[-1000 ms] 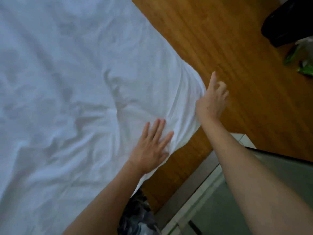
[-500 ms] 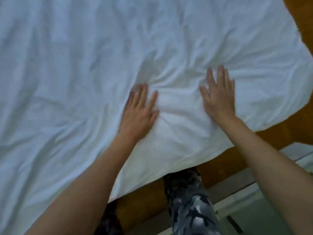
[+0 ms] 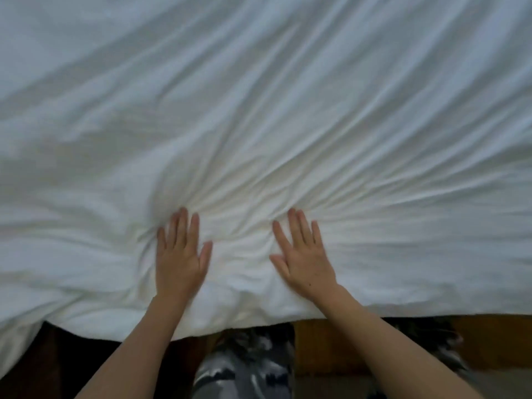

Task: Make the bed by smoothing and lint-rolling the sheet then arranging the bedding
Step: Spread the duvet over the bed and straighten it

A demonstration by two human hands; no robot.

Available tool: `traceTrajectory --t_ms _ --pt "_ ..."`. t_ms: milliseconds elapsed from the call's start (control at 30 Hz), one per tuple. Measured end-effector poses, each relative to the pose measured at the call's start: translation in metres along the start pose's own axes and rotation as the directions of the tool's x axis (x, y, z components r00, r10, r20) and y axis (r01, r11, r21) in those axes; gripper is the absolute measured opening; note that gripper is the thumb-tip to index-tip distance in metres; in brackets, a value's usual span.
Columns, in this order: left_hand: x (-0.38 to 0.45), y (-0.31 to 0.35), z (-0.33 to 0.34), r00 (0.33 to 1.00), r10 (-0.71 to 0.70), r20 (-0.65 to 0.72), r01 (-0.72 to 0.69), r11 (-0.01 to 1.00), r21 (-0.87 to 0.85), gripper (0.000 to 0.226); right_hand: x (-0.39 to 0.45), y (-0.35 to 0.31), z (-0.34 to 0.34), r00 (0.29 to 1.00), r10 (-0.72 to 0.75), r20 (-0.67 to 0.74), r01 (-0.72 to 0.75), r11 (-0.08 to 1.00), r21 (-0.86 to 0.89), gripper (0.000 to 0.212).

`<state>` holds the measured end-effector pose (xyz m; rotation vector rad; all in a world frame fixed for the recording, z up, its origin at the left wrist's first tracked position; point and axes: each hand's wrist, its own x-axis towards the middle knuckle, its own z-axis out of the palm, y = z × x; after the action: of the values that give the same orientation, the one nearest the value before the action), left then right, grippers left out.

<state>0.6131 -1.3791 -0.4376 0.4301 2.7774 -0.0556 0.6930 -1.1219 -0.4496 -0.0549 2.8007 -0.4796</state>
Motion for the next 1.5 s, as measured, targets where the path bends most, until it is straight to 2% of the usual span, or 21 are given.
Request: traceTrajectory --t_ms 133,200,300,367,433,500,567,633,700,800,933,1067,1133,1200,1300,1367,1400,1467,1500 --pt "-0.03 -0.107 0.003 1.0 -0.005 -0.005 0.005 0.998 0.067 0.072 0.025 -0.064 0.01 0.995 -0.082 0.054 0.084 0.996 -0.041 0.064" --pt "-0.034 -0.124 0.003 0.997 -0.061 -0.038 0.064 0.996 0.064 0.07 0.03 -0.082 0.011 0.972 -0.226 0.067 0.23 0.972 -0.054 0.066" --pt "-0.044 -0.125 0.008 0.995 -0.044 -0.091 0.05 0.997 0.062 0.065 0.014 -0.11 0.018 0.851 -0.516 0.101 0.524 0.849 -0.069 0.074" --pt "-0.058 -0.123 0.015 0.989 -0.005 -0.151 0.007 1.0 0.016 0.062 0.0 -0.121 0.034 0.805 -0.57 0.165 0.588 0.803 -0.095 0.08" --pt "-0.082 -0.121 0.025 0.979 0.074 -0.189 -0.081 0.996 -0.028 0.057 -0.006 -0.126 0.045 0.81 -0.566 0.155 0.586 0.794 -0.163 0.069" --pt "-0.103 -0.12 0.032 0.972 0.177 -0.157 -0.181 0.983 -0.015 0.057 0.002 -0.127 0.051 0.814 -0.58 0.03 0.574 0.795 -0.194 0.037" --pt "-0.107 -0.119 0.033 0.971 0.213 -0.106 -0.213 0.977 0.009 0.063 0.012 -0.129 0.047 0.811 -0.583 -0.04 0.568 0.802 -0.183 0.015" --pt "-0.093 -0.117 0.03 0.967 0.219 -0.131 -0.216 0.976 0.035 0.055 0.021 -0.131 0.042 0.802 -0.598 -0.005 0.59 0.793 -0.154 0.007" --pt "-0.076 -0.113 0.027 0.951 0.24 -0.196 -0.233 0.971 0.056 0.033 0.026 -0.133 0.04 0.814 -0.581 0.013 0.58 0.81 -0.092 0.005" --pt "-0.076 -0.098 0.02 0.954 0.201 -0.221 -0.207 0.978 0.0 0.013 0.02 -0.137 0.036 0.826 -0.563 0.009 0.563 0.826 0.005 0.011" --pt "-0.1 -0.077 0.009 0.978 0.165 -0.128 -0.176 0.981 -0.077 0.009 0.002 -0.128 0.028 0.792 -0.61 0.019 0.609 0.792 0.031 0.013" --pt "-0.096 -0.082 -0.005 0.972 0.204 -0.115 -0.219 0.967 -0.13 0.005 0.007 -0.129 0.021 0.8 -0.56 0.216 0.571 0.821 0.01 0.039" --pt "-0.095 -0.095 -0.011 0.965 0.18 -0.191 -0.212 0.963 -0.165 0.01 0.002 -0.142 0.017 0.819 -0.514 0.254 0.526 0.85 0.024 0.044" --pt "-0.098 -0.125 -0.018 0.945 0.088 -0.316 -0.152 0.971 -0.186 0.021 -0.009 -0.162 0.017 0.844 -0.512 0.159 0.504 0.859 0.087 0.041" --pt "-0.11 -0.201 -0.031 0.896 -0.013 -0.445 -0.036 0.994 -0.101 0.022 -0.018 -0.216 0.028 0.795 -0.606 0.039 0.592 0.788 0.168 0.029" --pt "-0.13 -0.256 -0.038 0.899 0.03 -0.438 -0.039 0.999 -0.013 0.022 -0.014 -0.266 0.045 0.757 -0.652 0.05 0.636 0.752 0.175 0.029" --pt "-0.142 -0.281 -0.04 0.91 0.087 -0.406 -0.084 0.996 0.025 0.024 -0.009 -0.291 0.055 0.764 -0.641 0.074 0.627 0.765 0.146 0.037" --pt "-0.167 -0.322 -0.04 0.931 0.252 -0.265 -0.231 0.967 0.11 0.035 0.008 -0.332 0.073 0.82 -0.559 0.124 0.56 0.828 0.029 0.057" --pt "-0.176 -0.339 -0.039 0.939 0.309 -0.152 -0.286 0.946 0.153 0.046 0.019 -0.346 0.076 0.857 -0.499 0.13 0.507 0.861 -0.039 0.058"
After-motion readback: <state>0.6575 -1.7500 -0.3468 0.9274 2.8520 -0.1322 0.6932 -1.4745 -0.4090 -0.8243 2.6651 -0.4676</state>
